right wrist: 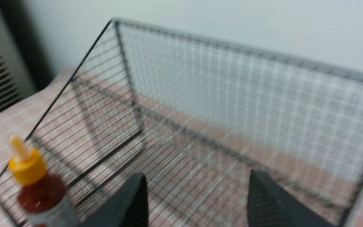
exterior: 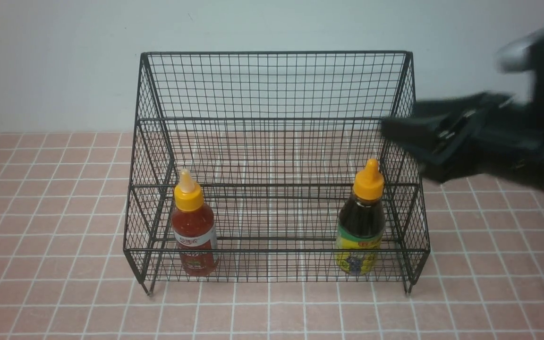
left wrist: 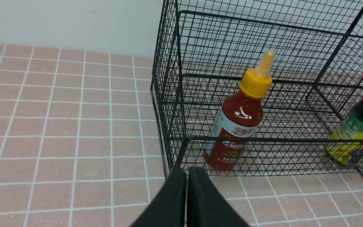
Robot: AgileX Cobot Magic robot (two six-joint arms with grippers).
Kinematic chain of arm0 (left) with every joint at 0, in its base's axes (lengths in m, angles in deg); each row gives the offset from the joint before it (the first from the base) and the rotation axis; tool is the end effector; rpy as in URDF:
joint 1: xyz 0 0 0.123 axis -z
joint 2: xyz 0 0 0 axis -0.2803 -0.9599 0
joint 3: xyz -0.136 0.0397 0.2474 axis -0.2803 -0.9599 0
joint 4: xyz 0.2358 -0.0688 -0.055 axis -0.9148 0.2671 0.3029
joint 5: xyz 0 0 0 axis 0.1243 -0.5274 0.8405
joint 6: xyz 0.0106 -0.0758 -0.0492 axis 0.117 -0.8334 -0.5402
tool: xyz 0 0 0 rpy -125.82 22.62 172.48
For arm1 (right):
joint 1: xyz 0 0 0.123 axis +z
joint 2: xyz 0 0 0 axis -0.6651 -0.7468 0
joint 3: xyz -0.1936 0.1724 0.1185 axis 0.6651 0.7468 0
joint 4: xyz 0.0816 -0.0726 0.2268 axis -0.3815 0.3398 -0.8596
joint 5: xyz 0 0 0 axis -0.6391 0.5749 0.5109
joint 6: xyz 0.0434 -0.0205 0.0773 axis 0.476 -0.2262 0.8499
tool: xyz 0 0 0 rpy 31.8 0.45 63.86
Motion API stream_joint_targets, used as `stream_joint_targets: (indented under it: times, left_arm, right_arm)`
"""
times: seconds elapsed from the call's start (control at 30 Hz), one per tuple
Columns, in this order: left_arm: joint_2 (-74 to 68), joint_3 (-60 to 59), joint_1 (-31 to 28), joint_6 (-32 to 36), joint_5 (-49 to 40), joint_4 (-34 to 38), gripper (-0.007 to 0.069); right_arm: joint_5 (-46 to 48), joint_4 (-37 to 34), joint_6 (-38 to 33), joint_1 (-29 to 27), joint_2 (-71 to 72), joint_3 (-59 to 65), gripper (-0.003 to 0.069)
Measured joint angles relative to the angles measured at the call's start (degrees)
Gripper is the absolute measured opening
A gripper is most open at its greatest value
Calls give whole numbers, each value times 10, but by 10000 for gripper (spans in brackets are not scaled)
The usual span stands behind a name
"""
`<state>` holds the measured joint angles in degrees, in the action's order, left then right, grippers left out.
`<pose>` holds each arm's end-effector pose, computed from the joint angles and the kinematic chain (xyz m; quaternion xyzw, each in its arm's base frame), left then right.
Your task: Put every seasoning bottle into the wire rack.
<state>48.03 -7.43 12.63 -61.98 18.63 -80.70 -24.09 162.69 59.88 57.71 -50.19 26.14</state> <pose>0.0344 0.0035 0.2748 0.0145 0.8031 -0.1530 0.5758 0.2407 0.0934 0.3266 -0.1823 0.7552 0.1912 0.5999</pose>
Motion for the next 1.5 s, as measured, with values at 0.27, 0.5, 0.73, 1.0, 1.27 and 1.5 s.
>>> stream_joint_targets:
  times: [0.27, 0.5, 0.73, 1.0, 1.27, 1.5]
  left_arm:
    - [0, 0, 0, 0, 0, -4, -7]
    - [0, 0, 0, 0, 0, -9, -7]
    - [0, 0, 0, 0, 0, -13, -7]
    - [0, 0, 0, 0, 0, -13, -7]
    - [0, 0, 0, 0, 0, -14, -7]
    - [0, 0, 0, 0, 0, -15, -7]
  right_arm:
    - [95, 137, 187, 0, 229, 4, 14]
    - [125, 245, 335, 0, 358, 61, -11]
    - [126, 270, 365, 0, 463, 214, -12]
    - [127, 271, 365, 0, 521, 292, -12]
    - [109, 271, 365, 0, 528, 295, -12]
    - [95, 272, 365, 0, 528, 296, -12]
